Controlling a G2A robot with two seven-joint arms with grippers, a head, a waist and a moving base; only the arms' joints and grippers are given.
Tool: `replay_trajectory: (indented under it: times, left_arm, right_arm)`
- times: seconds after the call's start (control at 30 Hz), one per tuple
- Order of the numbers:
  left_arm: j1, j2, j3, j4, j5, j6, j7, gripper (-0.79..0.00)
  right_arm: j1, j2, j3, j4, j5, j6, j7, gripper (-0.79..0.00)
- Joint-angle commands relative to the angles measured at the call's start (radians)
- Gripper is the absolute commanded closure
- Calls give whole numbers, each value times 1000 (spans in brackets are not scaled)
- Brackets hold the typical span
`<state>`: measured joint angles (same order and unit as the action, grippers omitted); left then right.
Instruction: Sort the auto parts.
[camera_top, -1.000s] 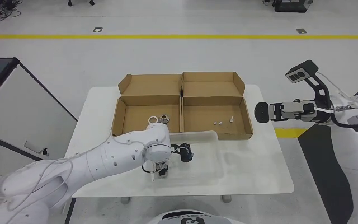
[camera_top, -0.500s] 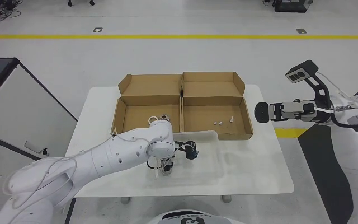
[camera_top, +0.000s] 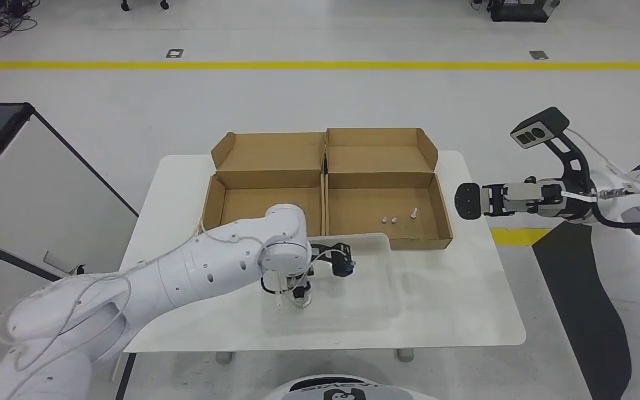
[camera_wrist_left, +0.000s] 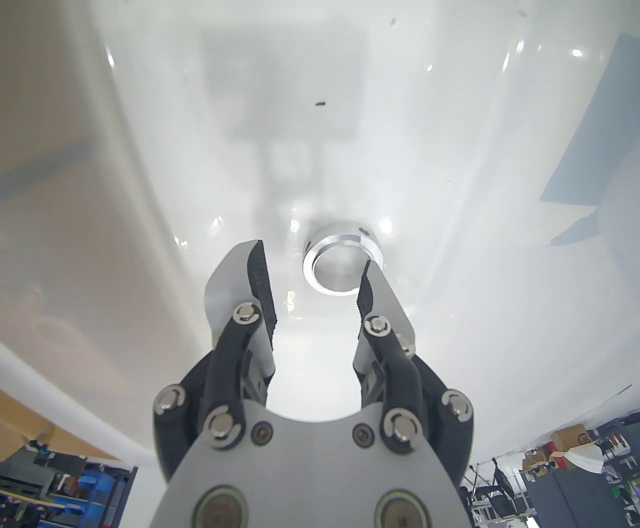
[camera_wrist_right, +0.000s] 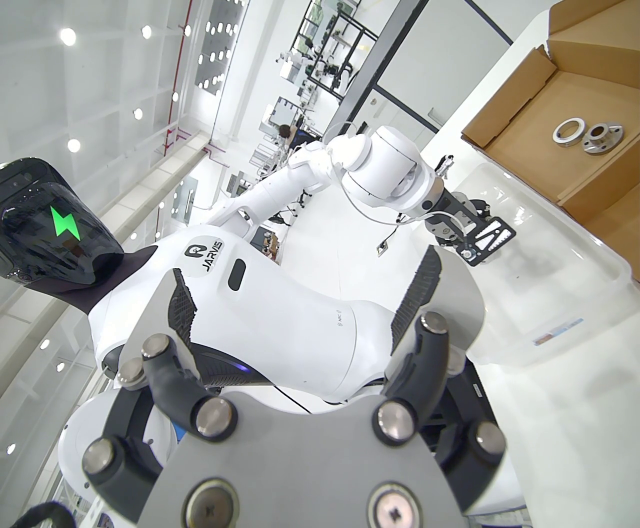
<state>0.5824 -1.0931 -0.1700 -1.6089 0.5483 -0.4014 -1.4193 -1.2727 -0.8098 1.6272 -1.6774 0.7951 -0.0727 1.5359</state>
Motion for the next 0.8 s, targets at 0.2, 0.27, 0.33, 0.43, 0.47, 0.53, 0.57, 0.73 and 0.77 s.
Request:
replay_trajectory:
  times: [0.2,0.27,0.33,0.43,0.47,0.53,0.57,0.73,0.77]
  left_arm:
    - [8,10,0,16,17,-2,2,-332]
    - [11,7,0,29,21,-7,8,-329]
    - [14,3,0,40,21,-13,13,-323]
    - [14,-2,0,50,19,-23,23,-308]
    - [14,-4,0,53,19,-26,26,-302]
    - [14,-6,0,57,19,-27,27,-292]
    - [14,-8,0,58,19,-27,27,-286]
    - [23,-15,0,66,20,-26,26,-280]
    - [25,-16,0,68,20,-25,25,-280]
  right_arm:
    - [0,0,0,0,0,0,0,-785]
    - [0,0,0,0,0,0,0,-785]
    - [0,0,0,0,0,0,0,-785]
    - [0,0,0,0,0,0,0,-785]
    - [0,0,0,0,0,0,0,-785]
    - [0,0,0,0,0,0,0,-785]
    - [0,0,0,0,0,0,0,-785]
    - [0,0,0,0,0,0,0,-785]
    - [0,0,0,0,0,0,0,-785]
